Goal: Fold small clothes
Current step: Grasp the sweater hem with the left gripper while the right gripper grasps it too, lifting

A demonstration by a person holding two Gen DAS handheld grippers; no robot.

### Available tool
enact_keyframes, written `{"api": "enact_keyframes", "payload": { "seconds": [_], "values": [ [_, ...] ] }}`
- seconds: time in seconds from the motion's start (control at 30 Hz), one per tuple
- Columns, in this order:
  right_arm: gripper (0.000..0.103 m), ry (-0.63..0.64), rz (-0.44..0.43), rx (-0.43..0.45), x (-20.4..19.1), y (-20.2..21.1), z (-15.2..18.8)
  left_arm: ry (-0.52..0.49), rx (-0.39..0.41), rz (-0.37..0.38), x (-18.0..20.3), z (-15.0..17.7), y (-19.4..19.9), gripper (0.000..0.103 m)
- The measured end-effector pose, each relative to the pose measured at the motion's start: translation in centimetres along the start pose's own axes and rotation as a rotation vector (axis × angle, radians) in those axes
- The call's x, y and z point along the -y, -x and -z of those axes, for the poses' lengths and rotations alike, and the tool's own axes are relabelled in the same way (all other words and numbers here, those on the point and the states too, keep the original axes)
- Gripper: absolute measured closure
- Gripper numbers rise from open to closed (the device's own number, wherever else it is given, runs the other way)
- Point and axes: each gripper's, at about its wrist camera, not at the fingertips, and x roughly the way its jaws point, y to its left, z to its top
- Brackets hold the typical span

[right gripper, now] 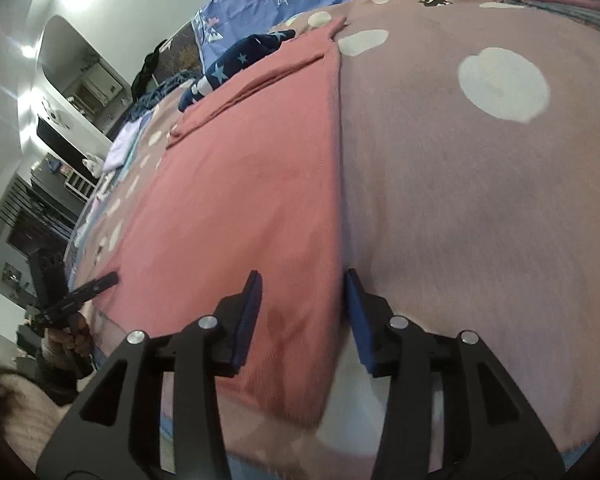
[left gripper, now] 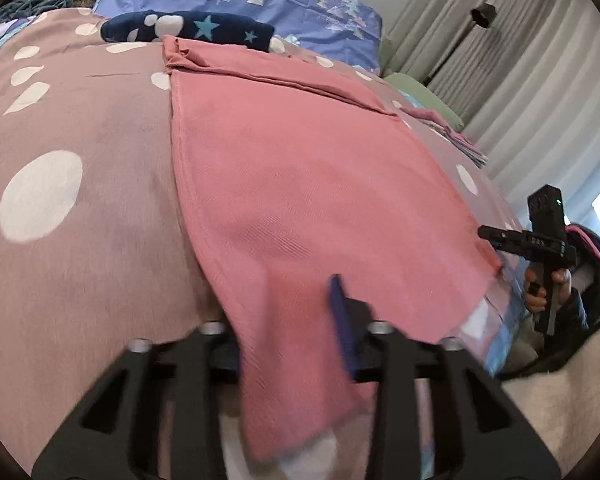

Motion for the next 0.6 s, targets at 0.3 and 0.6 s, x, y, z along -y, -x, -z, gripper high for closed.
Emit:
{"api": "enact_keyframes", "payload": {
  "seconds": [0.3,0.6],
  "values": [
    [0.085,0.035,0.049,-0.018,-1.0,1.0,1.5,0.011,-0.007,-0.062,0.1,0.2,0.6,0.101],
    [0.100,-0.021,-0.198,0.275,-3.1,8.0,-1.2,-0.088,0.260,-0.079,3.5,-4.1,8.7,0.102]
  ]
}}
